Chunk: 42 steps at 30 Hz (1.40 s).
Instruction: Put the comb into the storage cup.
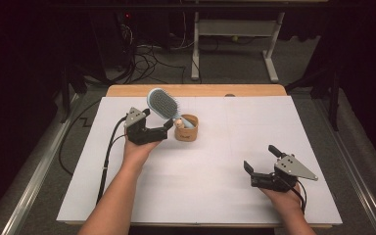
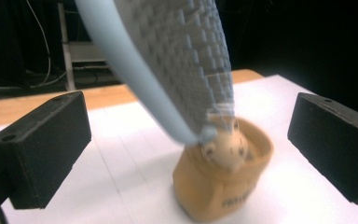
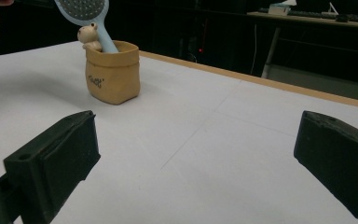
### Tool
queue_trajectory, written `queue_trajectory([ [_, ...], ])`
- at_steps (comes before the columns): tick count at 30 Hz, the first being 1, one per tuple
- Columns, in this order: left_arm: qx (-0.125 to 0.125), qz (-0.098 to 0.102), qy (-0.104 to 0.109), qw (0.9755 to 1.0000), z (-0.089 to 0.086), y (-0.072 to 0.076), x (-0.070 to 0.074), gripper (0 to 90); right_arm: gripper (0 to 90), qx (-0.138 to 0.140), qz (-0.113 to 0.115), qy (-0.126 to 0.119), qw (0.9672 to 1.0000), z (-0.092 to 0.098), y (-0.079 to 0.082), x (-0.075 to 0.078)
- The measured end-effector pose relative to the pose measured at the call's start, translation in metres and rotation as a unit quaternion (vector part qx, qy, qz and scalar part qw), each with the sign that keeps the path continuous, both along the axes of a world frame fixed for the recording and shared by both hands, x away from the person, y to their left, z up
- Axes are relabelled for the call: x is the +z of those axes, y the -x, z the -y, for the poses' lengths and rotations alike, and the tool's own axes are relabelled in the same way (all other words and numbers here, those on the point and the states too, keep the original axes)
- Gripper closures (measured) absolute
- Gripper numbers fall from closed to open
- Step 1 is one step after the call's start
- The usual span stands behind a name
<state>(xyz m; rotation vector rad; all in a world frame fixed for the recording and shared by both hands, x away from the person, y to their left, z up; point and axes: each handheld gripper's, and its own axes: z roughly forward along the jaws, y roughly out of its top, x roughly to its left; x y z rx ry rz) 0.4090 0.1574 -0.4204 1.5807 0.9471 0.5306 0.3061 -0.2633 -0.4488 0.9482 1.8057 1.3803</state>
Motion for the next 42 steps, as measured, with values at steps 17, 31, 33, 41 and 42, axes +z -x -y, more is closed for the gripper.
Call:
queue_trajectory([
  [17,-0.033,0.003,-0.017,0.9993,-0.041,0.070,-0.030,0.0,0.0,-0.003,0.001,0.004,1.0000,-0.001,0.002,0.000],
  [31,-0.009,0.013,-0.048,0.9987,-0.090,0.112,-0.032,0.0,0.0,-0.007,0.000,0.003,1.0000,-0.001,0.003,0.000],
  [33,-0.001,0.014,-0.043,0.9990,-0.096,0.113,-0.031,0.0,0.0,-0.011,-0.001,0.002,0.9999,-0.001,0.004,0.000],
  [41,-0.016,0.031,-0.035,0.9988,-0.094,0.114,-0.030,0.0,0.0,-0.019,0.007,-0.001,0.9998,-0.001,0.011,0.003],
  [42,-0.018,0.029,-0.035,0.9988,-0.093,0.113,-0.030,0.0,0.0,-0.019,0.005,-0.001,0.9998,-0.001,0.011,0.003],
])
